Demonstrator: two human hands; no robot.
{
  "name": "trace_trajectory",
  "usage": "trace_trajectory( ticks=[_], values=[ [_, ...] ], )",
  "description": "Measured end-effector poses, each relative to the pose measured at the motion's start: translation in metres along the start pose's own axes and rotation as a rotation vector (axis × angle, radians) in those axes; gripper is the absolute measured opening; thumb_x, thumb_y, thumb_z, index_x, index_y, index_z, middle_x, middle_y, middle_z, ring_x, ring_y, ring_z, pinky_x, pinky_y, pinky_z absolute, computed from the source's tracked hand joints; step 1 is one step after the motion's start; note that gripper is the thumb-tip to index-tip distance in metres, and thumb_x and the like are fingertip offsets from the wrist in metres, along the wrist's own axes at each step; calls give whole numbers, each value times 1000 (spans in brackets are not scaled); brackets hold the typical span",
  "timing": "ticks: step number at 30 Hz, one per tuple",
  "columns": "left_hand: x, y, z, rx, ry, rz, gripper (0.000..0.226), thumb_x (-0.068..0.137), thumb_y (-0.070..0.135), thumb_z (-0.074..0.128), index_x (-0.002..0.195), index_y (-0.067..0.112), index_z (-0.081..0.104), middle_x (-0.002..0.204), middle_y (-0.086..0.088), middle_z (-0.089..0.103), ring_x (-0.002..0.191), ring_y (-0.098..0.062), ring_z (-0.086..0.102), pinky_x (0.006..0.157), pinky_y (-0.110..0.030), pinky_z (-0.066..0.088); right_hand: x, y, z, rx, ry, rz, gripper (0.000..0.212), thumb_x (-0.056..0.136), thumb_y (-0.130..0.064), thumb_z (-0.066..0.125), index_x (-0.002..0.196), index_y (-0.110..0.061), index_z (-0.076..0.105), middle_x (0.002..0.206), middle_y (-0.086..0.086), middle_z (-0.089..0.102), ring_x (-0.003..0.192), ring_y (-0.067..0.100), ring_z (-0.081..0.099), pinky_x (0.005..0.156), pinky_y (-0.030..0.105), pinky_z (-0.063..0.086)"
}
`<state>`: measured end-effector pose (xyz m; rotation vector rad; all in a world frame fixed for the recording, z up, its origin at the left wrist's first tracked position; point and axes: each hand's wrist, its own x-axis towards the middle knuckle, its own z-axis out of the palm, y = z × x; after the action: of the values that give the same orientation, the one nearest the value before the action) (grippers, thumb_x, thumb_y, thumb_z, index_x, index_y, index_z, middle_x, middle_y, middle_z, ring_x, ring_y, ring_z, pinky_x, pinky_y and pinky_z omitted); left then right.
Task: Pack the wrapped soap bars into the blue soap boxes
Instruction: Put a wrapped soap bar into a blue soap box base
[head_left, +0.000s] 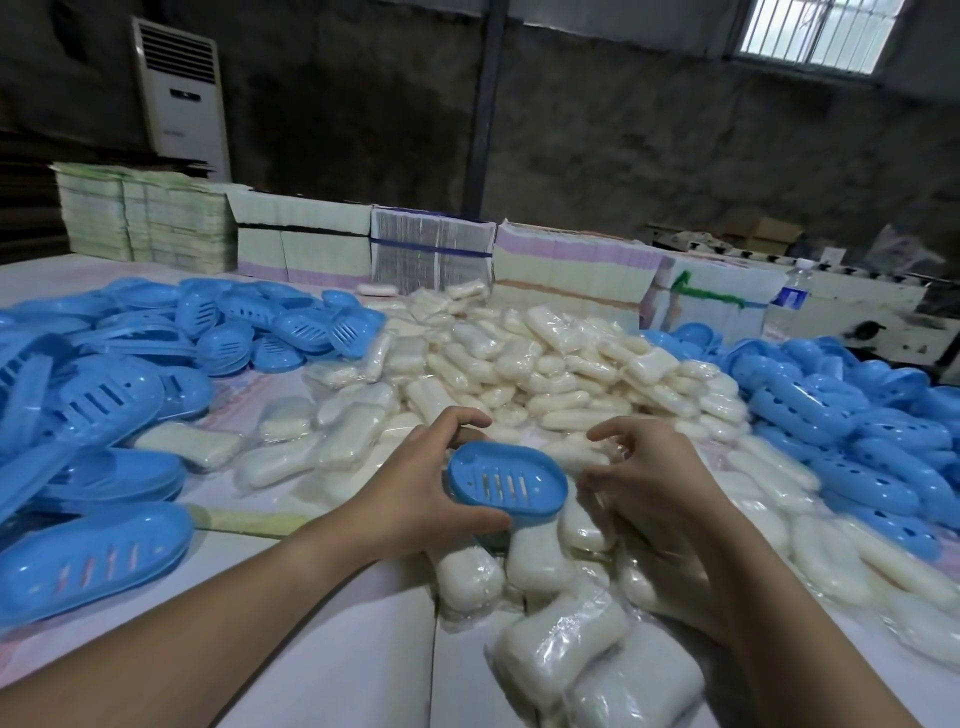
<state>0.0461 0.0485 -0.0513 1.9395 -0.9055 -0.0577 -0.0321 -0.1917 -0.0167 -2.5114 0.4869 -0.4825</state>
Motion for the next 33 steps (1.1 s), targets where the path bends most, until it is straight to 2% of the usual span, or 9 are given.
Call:
trace_trajectory(
  ticks=[7,9,12,15,18,22,25,28,33],
  values=[
    [1,-2,-1,-2,-5,-13,82,45,60,83,115,60,39,119,22,57,108,2,58,89,-19,50,-9,-11,-11,245,141,-119,37,63,-6,84,82,-35,71,81,-14,63,62,-1,52,55,11,36],
    [1,-2,-2,-10,-5,-21,84,45,61,83,115,59,38,119,23,57,105,5,58,85,-12,49,-12,-15,-15,486,89,-149,40,62,5,85,82,-29,75,86,-5,65,63,0,52,60,13,44],
    [1,-2,-2,-13,-3,-26,85,49,55,88,119,56,39,121,21,58,103,9,59,84,-9,48,-20,-24,-17,723,-115,-250,43,61,14,82,79,-25,78,95,1,70,80,14,66,70,28,58],
    [0,-3,-2,4,5,-23,84,55,42,92,120,52,40,121,20,59,108,0,59,92,-24,52,-26,-32,-2,506,-229,-350,40,62,8,83,81,-27,78,96,-6,72,92,17,67,81,35,55],
    [-1,-1,-2,13,-3,-19,84,53,41,91,120,51,41,119,21,60,107,-2,61,92,-31,54,-27,-33,12,422,-246,-372,33,67,-5,85,89,-27,76,99,-9,70,98,9,64,85,30,51],
    [-1,-2,-3,14,-1,-13,81,57,38,93,122,48,45,117,22,61,103,3,62,89,-27,56,-24,-27,15,343,-198,-333,35,69,-22,86,94,-43,73,113,-16,65,109,-3,54,86,20,39],
    [0,-3,-3,33,3,-10,79,62,39,93,125,44,47,121,21,61,107,2,60,90,-22,53,-23,-26,15,319,-222,-349,44,71,-25,86,105,-48,69,117,-18,62,108,-8,52,86,18,41],
    [2,-5,-2,58,8,1,75,67,39,91,127,44,47,125,17,59,114,-1,56,94,-20,47,-20,-23,5,420,-211,-356,53,73,-21,85,119,-41,66,127,-20,60,116,-3,53,91,24,46],
    [3,-8,1,73,7,-12,72,71,42,88,128,46,45,128,12,56,116,-3,53,95,-17,43,-16,-9,-9,430,-209,-290,37,77,-15,81,105,-38,73,113,-15,69,105,10,64,88,41,55]
  ],
)
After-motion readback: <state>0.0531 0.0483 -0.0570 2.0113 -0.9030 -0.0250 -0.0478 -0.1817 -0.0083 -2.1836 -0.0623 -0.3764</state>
